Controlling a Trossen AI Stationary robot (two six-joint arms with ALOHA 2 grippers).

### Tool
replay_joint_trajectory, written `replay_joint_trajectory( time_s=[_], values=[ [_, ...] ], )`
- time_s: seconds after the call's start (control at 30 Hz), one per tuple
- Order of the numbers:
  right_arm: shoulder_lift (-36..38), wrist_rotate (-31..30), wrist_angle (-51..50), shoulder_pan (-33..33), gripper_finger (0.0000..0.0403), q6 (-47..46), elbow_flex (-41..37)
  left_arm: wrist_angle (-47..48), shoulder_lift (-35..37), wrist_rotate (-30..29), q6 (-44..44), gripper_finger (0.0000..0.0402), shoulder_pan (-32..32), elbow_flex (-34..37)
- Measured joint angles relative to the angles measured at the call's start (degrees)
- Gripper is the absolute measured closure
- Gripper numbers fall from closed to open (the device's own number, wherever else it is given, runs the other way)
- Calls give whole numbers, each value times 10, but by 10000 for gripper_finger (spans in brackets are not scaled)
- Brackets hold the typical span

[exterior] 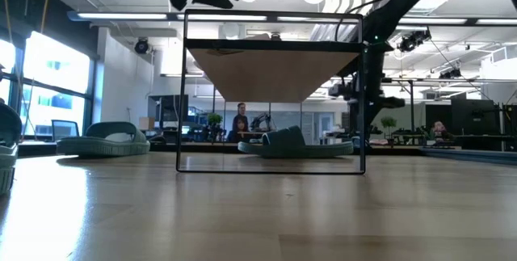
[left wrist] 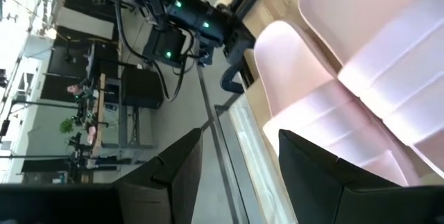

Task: Pick and place slides into the shelf
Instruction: Put the green slide under the shelf

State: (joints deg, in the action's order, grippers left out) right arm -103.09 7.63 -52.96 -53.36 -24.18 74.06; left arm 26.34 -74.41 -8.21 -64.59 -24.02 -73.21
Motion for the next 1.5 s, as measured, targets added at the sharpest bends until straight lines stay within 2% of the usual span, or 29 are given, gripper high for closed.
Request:
replay_joint_trajectory(
  time_s=[0.17, 0.4, 0.57, 1.23, 1.5],
  values=[
    [-13, 24, 14, 2, 400, -7, -19, 9, 0, 0, 5, 229, 0, 0],
    [8, 74, 187, 9, 402, -75, -141, 15, 0, 0, 12, 229, 0, 0],
    [10, 81, 275, 14, 403, -118, -186, 9, 0, 0, 9, 229, 0, 0],
    [10, 125, 330, 42, 403, -171, -191, 14, 0, -6, 19, 229, 0, 0],
    [24, 82, 253, 32, 403, -131, -191, 75, 0, -82, 21, 229, 0, 0]
  ],
)
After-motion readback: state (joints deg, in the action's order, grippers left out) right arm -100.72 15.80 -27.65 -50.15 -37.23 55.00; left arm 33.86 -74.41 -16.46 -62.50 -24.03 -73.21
